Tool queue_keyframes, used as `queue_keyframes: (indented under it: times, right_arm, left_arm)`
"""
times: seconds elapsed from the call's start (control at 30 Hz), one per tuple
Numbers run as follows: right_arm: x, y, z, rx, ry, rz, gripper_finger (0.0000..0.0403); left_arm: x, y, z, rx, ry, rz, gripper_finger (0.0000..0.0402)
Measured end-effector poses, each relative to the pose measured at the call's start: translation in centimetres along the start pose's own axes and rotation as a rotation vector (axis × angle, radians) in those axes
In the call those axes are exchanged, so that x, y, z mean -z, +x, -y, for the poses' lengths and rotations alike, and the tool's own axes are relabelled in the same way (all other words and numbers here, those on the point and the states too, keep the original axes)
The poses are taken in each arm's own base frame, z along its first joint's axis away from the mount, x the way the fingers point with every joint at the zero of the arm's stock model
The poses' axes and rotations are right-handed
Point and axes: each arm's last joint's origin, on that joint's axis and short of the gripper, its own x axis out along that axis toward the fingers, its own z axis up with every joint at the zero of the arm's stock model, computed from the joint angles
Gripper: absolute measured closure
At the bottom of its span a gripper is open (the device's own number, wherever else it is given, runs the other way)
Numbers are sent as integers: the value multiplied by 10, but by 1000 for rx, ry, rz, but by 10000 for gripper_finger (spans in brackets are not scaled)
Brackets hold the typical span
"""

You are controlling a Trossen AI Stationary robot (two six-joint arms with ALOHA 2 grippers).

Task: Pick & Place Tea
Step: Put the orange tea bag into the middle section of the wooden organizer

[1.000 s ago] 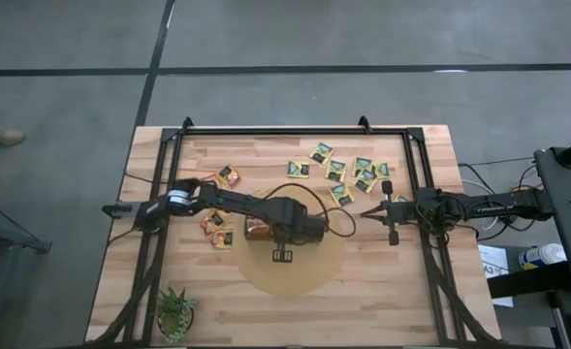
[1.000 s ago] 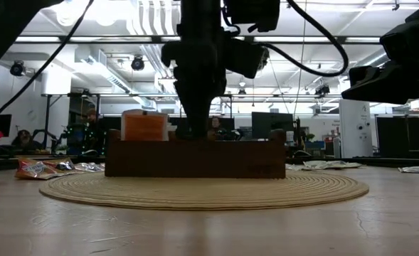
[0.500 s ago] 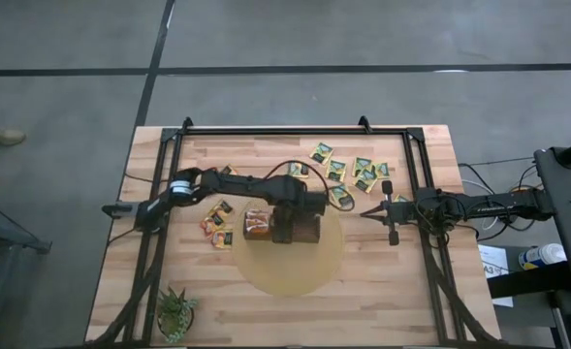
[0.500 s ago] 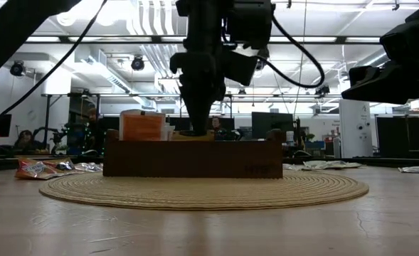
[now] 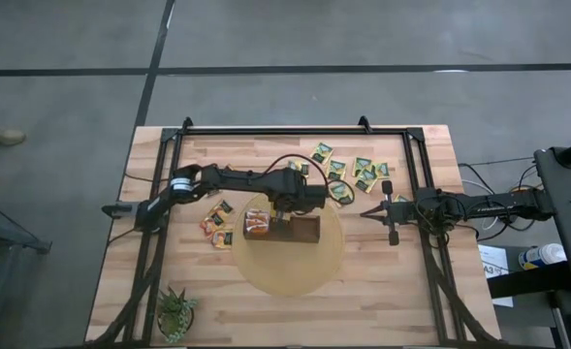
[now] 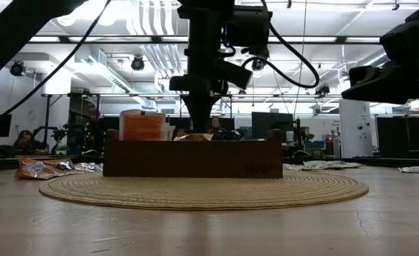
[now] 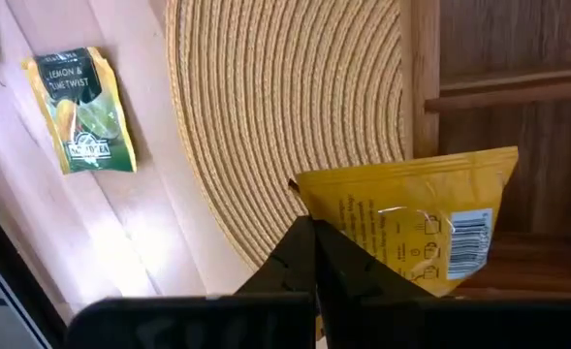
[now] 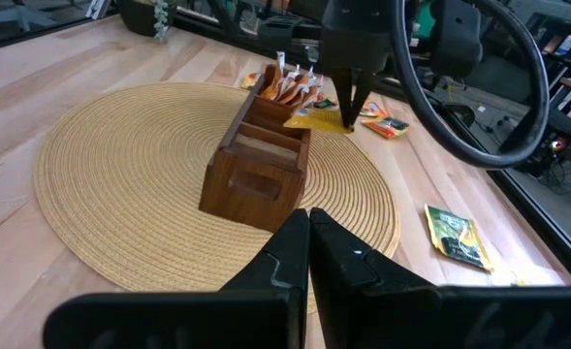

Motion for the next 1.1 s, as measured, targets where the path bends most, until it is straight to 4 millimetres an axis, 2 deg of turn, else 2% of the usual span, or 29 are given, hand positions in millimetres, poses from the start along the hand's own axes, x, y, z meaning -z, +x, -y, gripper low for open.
queue_keyframes:
  times: [0.17, 0.4, 0.67, 0.77, 1.1]
  right_arm:
    - [0, 0, 0, 0, 0, 0, 394]
    - [0, 0, 0, 0, 0, 0, 394]
    - [0, 0, 0, 0, 0, 0, 394]
    - [0, 0, 0, 0, 0, 0, 394]
    - [0, 0, 0, 0, 0, 0, 394]
  left_arm:
    - [0, 0, 2, 11, -21, 4, 401]
    - [-4, -5, 17, 64, -148, 18, 401]
    - [-7, -11, 39, 54, -65, 20, 396]
    - [-7, -11, 39, 40, -62, 19, 373]
    - [-7, -12, 37, -80, -94, 8, 260]
